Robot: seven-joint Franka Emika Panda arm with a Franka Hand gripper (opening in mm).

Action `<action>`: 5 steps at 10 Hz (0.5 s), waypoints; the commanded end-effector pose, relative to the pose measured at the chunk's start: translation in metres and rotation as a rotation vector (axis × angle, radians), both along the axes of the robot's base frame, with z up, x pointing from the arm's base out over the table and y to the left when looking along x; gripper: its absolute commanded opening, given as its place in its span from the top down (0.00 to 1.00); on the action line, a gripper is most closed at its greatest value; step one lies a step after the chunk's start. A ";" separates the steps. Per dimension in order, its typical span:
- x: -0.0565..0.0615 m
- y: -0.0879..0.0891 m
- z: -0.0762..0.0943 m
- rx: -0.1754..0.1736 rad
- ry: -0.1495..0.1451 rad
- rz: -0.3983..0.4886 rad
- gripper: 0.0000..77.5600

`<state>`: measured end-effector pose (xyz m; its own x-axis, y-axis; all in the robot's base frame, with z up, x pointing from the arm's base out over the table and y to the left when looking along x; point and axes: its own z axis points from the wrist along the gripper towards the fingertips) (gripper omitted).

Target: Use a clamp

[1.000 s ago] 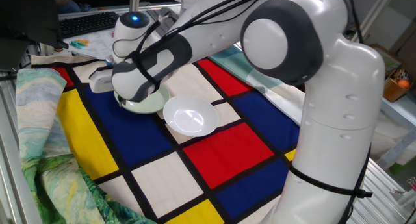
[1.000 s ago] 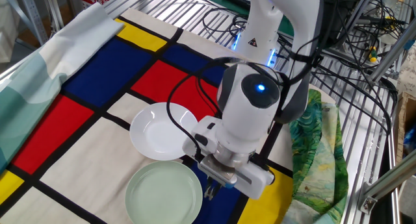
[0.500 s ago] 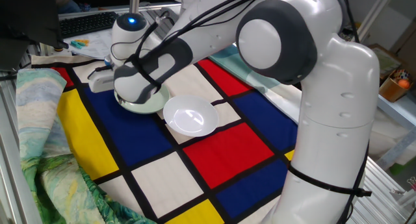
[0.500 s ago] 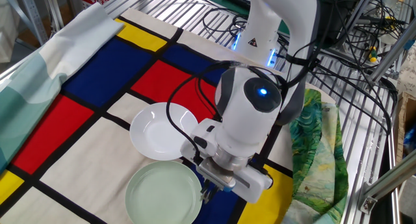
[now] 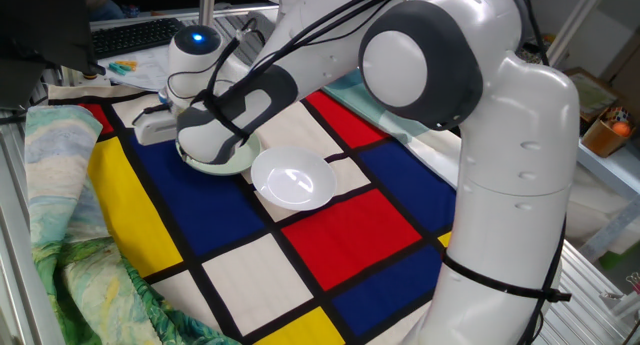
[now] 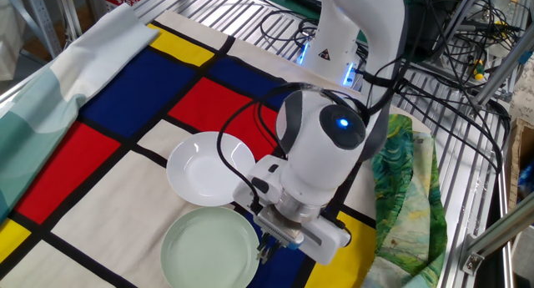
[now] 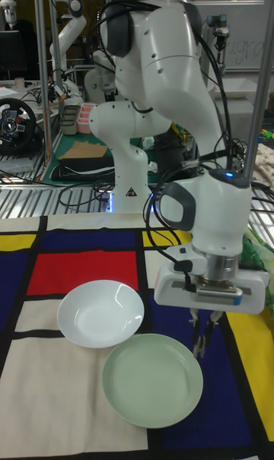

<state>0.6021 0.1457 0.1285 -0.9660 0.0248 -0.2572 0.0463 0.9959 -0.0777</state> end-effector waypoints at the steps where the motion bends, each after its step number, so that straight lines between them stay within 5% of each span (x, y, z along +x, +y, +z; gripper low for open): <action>1: -0.003 0.015 -0.008 -0.094 -0.023 0.011 0.98; 5: -0.003 0.017 -0.009 -0.154 -0.026 0.034 0.98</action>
<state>0.5985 0.1615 0.1188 -0.9605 -0.0353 -0.2762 0.0258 0.9764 -0.2146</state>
